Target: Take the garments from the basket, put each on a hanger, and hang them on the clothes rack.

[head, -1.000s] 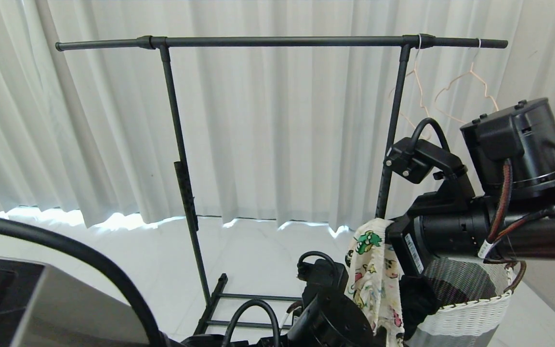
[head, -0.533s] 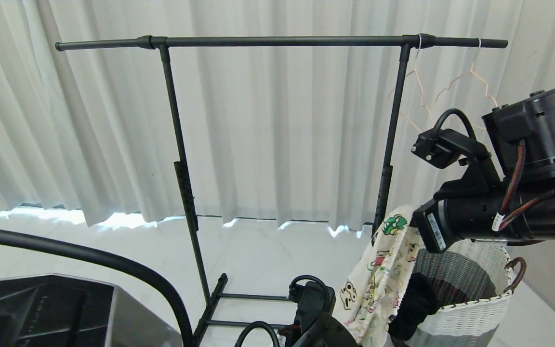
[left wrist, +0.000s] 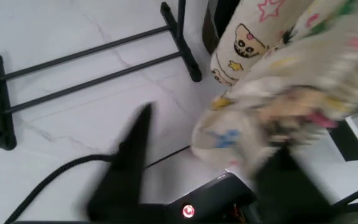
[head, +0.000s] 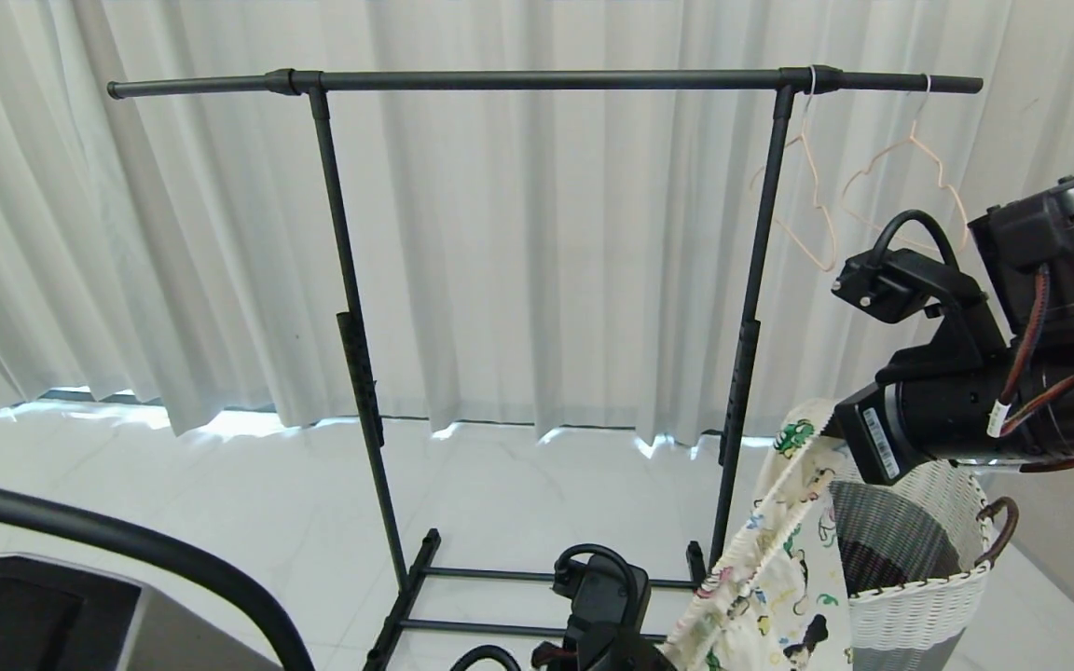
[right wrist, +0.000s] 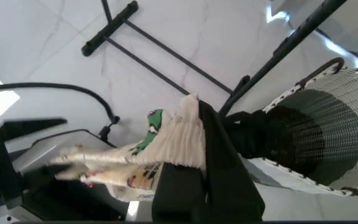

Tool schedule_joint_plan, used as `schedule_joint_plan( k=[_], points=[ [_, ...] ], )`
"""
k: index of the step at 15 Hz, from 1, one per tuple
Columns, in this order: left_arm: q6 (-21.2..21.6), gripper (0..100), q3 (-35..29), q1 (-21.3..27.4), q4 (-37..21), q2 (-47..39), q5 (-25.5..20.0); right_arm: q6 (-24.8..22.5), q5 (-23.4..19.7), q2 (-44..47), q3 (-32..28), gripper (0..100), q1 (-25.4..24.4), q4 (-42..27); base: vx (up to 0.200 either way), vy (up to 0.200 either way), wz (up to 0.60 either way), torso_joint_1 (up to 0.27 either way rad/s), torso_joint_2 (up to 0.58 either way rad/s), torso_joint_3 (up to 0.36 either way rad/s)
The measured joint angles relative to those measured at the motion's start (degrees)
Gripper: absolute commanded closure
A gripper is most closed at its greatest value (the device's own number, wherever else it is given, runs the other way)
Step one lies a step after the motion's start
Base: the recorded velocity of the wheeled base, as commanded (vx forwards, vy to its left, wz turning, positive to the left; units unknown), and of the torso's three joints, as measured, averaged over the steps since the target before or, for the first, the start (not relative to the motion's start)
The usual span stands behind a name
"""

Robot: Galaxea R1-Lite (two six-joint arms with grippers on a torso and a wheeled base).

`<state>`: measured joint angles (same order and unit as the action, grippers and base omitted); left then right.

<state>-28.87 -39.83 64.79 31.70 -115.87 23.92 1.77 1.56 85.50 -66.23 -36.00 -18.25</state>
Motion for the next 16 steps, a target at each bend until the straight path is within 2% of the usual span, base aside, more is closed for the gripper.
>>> schedule_joint_plan(
  k=[2,4,7,8,10,11,12,14,16],
  points=[
    [0.2,100,0.1,0.4,0.0,0.5,2.3,0.2,0.1,-0.8,0.0,100,0.1,-3.6,0.0,0.0,0.0,0.0,0.0,0.0],
    [2.5,100,0.6,0.7,-0.1,2.5,3.2,0.4,0.1,-2.2,0.0,100,0.3,-6.6,0.0,0.0,0.0,0.0,0.0,0.0],
    [8.1,100,1.8,-0.1,-2.0,9.2,0.6,0.5,0.1,-4.8,0.9,100,0.5,-8.9,0.0,0.0,0.0,0.0,0.0,0.0],
    [10.7,100,1.7,-1.3,-5.6,12.1,-1.6,0.4,0.1,-5.9,1.5,100,0.5,-9.0,0.0,0.0,0.0,0.0,0.0,0.0],
    [14.7,100,-1.6,-4.9,-19.3,18.4,-6.7,0.3,-0.1,-8.3,2.6,100,0.5,-9.1,0.0,0.0,0.0,0.0,0.0,0.0],
    [15.6,100,-5.5,-6.8,-26.7,21.3,-9.4,0.3,-0.1,-9.5,2.6,100,0.5,-9.2,0.0,0.0,0.0,0.0,0.0,0.0],
    [16.1,100,-10.9,-8.4,-34.7,23.7,-12.1,0.3,-0.1,-10.3,1.5,100,0.5,-9.1,0.0,0.0,0.0,0.0,0.0,0.0],
    [16.7,100,-22.3,-10.9,-47.1,26.9,-15.6,0.3,-0.2,-11.1,-1.0,100,0.4,-9.1,0.0,0.0,0.0,0.0,0.0,0.0],
    [17.7,100,-32.8,-12.8,-54.8,28.5,-17.3,0.2,-0.3,-10.9,-5.8,100,0.4,-9.2,0.0,0.0,0.0,0.0,0.0,0.0]
  ],
)
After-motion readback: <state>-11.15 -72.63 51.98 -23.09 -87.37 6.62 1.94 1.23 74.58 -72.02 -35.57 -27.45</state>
